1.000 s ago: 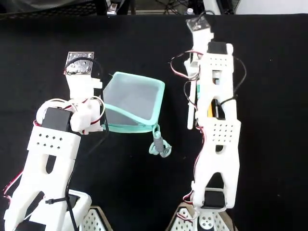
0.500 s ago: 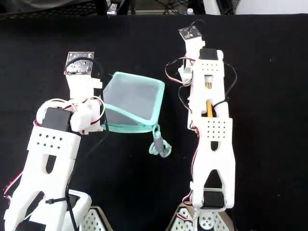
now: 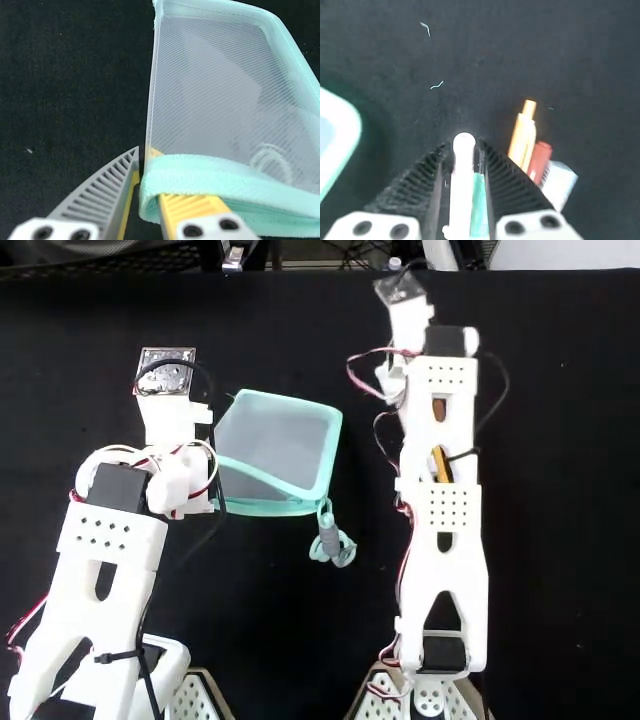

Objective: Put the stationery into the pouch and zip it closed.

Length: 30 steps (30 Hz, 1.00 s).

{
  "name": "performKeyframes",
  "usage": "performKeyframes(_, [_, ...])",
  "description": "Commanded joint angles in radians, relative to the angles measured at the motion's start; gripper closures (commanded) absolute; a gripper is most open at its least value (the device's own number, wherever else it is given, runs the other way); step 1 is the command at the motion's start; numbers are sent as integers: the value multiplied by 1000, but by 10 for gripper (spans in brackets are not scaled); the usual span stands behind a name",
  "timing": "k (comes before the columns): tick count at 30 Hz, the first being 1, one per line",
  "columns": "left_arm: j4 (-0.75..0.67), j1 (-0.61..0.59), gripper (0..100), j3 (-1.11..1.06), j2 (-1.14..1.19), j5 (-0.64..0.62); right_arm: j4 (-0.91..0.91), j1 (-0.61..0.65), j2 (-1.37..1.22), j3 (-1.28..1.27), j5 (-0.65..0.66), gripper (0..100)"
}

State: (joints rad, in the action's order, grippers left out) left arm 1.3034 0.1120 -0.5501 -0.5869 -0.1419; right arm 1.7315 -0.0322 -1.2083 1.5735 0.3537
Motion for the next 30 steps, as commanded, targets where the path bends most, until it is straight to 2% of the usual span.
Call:
performKeyframes(1, [-12,-19,970,-12,12,-6,40,-11,44,56,-23,986])
performKeyframes(7, [-46,-19,970,-33,11,-6,38,-95,111,-133,-38,986])
performKeyframes(10, [-51,-19,970,-33,12,-9,38,-124,162,-153,-2,986])
performKeyframes(17, [-51,-19,970,-33,12,-11,40,-157,390,-242,-5,986])
performKeyframes(24, [-49,-19,970,-33,12,-11,28,-160,869,-797,5,986])
performKeyframes(30, [-49,-19,970,-33,12,-12,-199,-161,1351,-1402,61,986])
